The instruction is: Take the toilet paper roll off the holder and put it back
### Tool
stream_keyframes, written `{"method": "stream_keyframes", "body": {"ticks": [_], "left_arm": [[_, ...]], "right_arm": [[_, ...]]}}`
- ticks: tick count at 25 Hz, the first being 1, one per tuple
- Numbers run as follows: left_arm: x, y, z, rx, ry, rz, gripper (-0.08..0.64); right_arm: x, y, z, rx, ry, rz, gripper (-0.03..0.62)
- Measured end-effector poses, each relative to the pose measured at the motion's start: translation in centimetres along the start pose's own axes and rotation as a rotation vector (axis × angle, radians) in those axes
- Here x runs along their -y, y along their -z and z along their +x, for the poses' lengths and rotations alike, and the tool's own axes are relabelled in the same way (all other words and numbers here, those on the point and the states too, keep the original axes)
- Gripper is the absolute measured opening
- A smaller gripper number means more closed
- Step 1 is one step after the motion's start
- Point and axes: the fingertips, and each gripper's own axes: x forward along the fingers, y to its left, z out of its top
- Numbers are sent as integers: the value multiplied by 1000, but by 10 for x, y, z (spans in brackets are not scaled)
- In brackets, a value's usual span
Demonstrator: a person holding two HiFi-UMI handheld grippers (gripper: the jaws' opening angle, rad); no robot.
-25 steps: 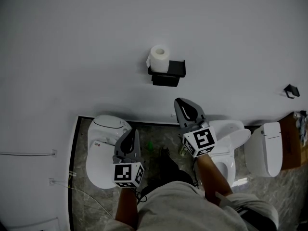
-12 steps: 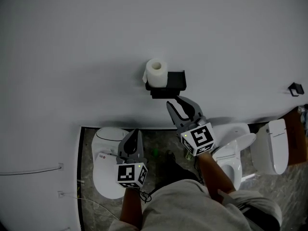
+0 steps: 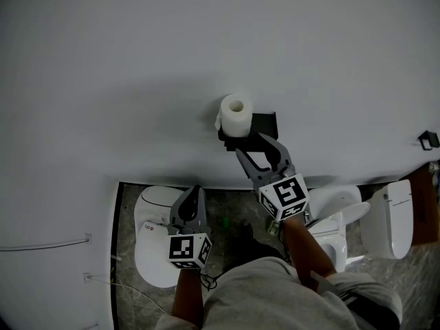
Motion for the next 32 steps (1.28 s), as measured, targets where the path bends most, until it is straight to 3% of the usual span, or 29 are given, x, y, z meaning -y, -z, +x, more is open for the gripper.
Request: {"method": "stream_keyframes", "body": {"ticks": [6, 10, 21, 32], "left_arm": [[-12, 1, 2, -17, -28, 6, 10], [-19, 2, 1, -17, -44, -7, 11], [-32, 6, -1, -43, -88, 3, 11], [-41, 10, 0, -56, -134, -1, 11]], "right_arm": [[5, 3, 19, -10, 22, 48, 301], [11, 4, 28, -13, 64, 80, 337], [26, 20, 56, -99, 123, 113, 405], [35, 31, 79, -183, 143, 111, 416]]}}
